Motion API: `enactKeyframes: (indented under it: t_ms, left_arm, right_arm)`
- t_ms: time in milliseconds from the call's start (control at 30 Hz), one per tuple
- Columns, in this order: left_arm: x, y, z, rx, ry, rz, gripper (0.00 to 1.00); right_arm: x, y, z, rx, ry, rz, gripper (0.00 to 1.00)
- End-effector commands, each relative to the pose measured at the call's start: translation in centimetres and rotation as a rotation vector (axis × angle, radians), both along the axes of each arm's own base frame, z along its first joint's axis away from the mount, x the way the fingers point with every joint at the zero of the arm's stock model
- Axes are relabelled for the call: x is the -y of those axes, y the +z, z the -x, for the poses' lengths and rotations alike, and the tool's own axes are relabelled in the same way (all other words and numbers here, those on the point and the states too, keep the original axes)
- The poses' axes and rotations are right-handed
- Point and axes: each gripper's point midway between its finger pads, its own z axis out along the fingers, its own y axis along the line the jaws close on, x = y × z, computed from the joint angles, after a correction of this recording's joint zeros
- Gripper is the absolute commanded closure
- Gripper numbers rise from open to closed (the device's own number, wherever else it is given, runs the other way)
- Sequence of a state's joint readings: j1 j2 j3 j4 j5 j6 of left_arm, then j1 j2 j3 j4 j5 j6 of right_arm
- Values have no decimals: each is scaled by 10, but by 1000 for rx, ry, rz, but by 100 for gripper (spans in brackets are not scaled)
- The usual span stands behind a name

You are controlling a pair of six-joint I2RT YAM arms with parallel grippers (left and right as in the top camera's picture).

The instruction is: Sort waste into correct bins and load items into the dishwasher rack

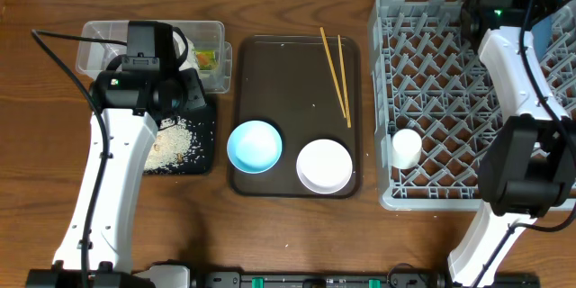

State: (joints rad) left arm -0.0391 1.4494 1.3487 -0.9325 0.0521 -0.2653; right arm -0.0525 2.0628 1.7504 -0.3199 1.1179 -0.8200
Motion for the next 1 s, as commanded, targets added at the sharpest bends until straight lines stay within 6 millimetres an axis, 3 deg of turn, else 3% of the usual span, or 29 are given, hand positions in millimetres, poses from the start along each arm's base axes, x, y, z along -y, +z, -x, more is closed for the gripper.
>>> enactKeyframes:
  t_ms: [0, 133, 300, 400, 567, 600, 633, 733, 833, 900, 967]
  left_arm:
    - [-4, -2, 0, -5, 7, -13, 56]
    - [-4, -2, 0, -4, 7, -13, 56]
    - [-4, -2, 0, -4, 7, -13, 57]
    - [-4, -2, -1, -4, 7, -13, 56]
    - [-4, -2, -1, -4, 6, -14, 57]
    - [-4, -2, -1, -1, 6, -14, 56]
    - [-4, -2, -1, 0, 6, -13, 56]
    - [-4, -1, -3, 7, 7, -13, 57]
    - [-4, -1, -3, 7, 6, -13, 56]
    - [-4, -1, -3, 6, 6, -13, 56]
    - [-4, -1, -2, 3, 6, -13, 57]
  right_arm:
    - [-11, 2, -5, 30, 14, 1, 25]
    - [-25, 14, -11, 80, 49, -6, 19]
    - [-57, 40, -20, 179, 149, -50, 10]
    - [-86, 61, -23, 279, 224, -110, 1]
    - [-148, 76, -19, 439, 345, -321, 1]
    - [-175, 67, -17, 428, 401, -427, 1]
    - [-189, 61, -15, 407, 435, -483, 1]
    - [-267, 21, 1, 258, 585, -800, 1]
    - [-353, -20, 46, -29, 739, -1148, 1]
    - [-383, -36, 80, -197, 769, -1294, 9]
    - [-396, -53, 108, -334, 744, -1372, 14]
